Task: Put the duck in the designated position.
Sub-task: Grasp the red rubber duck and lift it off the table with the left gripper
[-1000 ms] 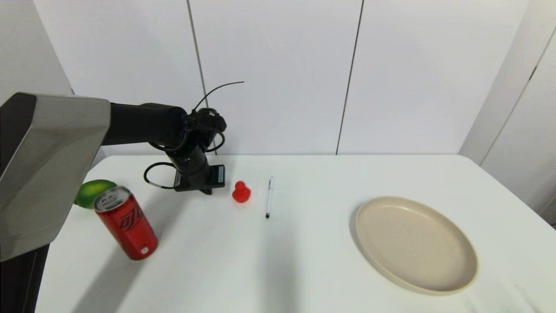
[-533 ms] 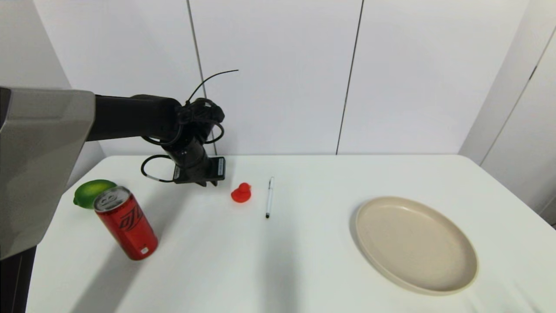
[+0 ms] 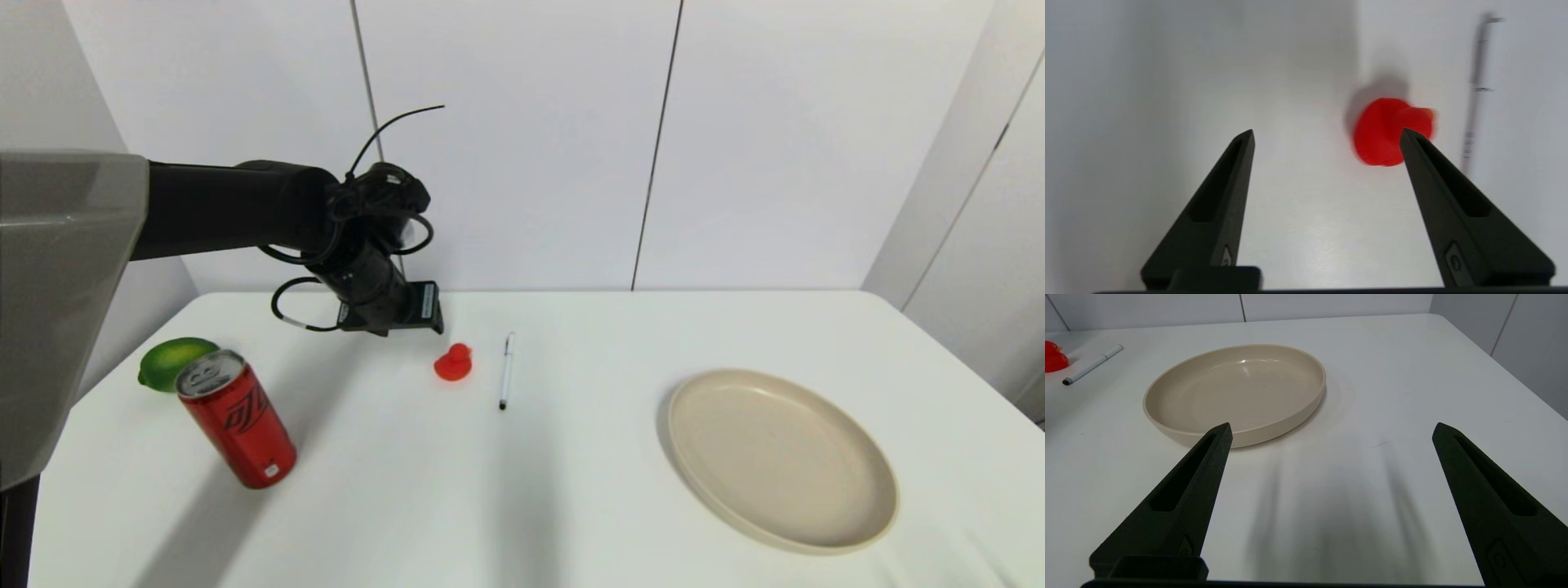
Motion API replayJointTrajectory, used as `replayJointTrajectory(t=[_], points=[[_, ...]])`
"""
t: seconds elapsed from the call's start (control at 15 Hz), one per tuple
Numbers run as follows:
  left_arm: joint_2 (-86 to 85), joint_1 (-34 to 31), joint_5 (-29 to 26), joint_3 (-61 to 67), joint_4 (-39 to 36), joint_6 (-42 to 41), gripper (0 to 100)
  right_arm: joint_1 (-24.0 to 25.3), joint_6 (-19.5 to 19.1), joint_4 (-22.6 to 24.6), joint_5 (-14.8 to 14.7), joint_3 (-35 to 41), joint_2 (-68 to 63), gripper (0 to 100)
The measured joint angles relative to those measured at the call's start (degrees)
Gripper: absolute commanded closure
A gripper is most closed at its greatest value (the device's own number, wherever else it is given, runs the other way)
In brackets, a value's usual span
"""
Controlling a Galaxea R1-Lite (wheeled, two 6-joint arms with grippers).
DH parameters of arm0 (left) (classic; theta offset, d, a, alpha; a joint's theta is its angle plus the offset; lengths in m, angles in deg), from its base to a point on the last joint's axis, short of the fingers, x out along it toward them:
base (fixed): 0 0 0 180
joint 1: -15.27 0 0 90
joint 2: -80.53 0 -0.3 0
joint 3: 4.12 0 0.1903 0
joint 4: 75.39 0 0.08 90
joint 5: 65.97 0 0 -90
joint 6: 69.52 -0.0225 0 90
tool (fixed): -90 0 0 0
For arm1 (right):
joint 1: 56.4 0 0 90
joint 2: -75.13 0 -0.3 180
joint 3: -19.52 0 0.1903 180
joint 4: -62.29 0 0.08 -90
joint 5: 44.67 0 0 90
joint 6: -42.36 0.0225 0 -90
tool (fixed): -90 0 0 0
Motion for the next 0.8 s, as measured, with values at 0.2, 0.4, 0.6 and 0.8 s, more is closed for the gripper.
replayJointTrajectory(t=[0.2, 0.4, 0.6, 0.8], points=[[0.2, -0.3, -6.1, 0.6, -2.9, -10.3, 0, 0.0, 0.0, 0.0, 0.0, 0.0, 0.0, 0], [1.3, -0.8, -13.0, 0.8, -4.9, -21.6, 0, 0.0, 0.0, 0.0, 0.0, 0.0, 0.0, 0], [2.6, -1.6, -17.3, 1.8, -4.9, -32.9, 0, 0.0, 0.0, 0.0, 0.0, 0.0, 0.0, 0], [3.6, -2.2, -18.1, 3.2, -3.6, -41.8, 0, 0.0, 0.0, 0.0, 0.0, 0.0, 0.0, 0]])
